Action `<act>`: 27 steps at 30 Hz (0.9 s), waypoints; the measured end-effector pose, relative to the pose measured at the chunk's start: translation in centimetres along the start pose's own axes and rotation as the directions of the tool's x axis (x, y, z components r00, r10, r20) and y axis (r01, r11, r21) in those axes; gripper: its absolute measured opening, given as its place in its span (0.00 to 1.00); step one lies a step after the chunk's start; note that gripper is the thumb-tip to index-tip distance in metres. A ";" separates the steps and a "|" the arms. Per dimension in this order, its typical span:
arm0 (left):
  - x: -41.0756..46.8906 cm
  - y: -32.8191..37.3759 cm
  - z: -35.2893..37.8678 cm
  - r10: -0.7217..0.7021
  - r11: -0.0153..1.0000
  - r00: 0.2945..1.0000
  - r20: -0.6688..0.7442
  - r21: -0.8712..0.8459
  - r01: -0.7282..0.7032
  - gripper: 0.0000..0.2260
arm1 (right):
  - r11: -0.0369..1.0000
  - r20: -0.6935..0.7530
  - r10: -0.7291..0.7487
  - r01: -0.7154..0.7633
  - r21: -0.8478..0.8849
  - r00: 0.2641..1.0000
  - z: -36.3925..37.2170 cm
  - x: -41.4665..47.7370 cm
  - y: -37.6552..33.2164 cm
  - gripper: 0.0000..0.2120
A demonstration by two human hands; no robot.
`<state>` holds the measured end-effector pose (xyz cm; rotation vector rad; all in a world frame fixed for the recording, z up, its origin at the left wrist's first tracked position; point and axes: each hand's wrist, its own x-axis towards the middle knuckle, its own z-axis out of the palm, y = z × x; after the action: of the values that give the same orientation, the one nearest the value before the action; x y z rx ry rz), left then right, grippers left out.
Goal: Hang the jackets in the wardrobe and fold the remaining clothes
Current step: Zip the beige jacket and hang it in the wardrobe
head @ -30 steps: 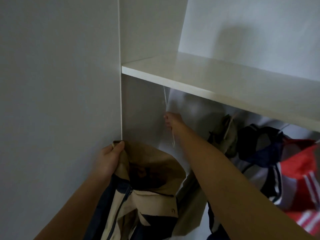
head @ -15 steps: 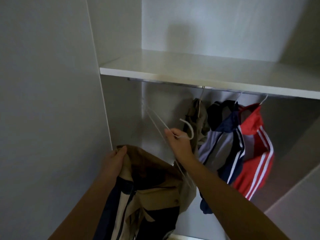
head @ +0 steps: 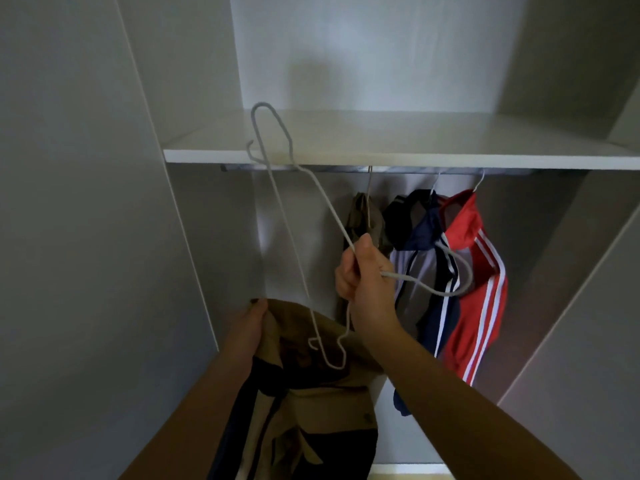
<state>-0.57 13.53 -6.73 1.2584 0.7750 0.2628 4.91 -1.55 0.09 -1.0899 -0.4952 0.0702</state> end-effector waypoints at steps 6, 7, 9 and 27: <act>0.9 3.1 -1.5 0.039 0.987 0.995 -0.089 -0.152 -0.053 0.22 | 0.875 0.049 0.362 -0.321 -0.361 0.931 -4.4 -4.4 7.0 0.24; 1.2 3.7 -2.2 0.063 0.985 0.993 -0.099 -0.152 -0.078 0.20 | 0.839 0.055 0.415 -0.358 -0.409 0.908 -5.6 -5.2 7.5 0.24; 1.1 4.6 -3.0 0.093 0.989 0.990 -0.105 -0.109 -0.105 0.13 | 0.783 0.027 0.477 -0.410 -0.467 0.879 -7.6 -6.2 7.6 0.22; 0.8 7.5 -1.8 0.422 0.729 0.906 0.022 0.586 -0.353 0.20 | 0.618 0.072 0.422 -0.228 -0.753 0.904 -11.1 -8.9 7.1 0.21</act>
<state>0.59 17.72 -0.28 2.0158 0.7015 0.4652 2.97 -10.02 -13.21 -1.9940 -0.5513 0.3628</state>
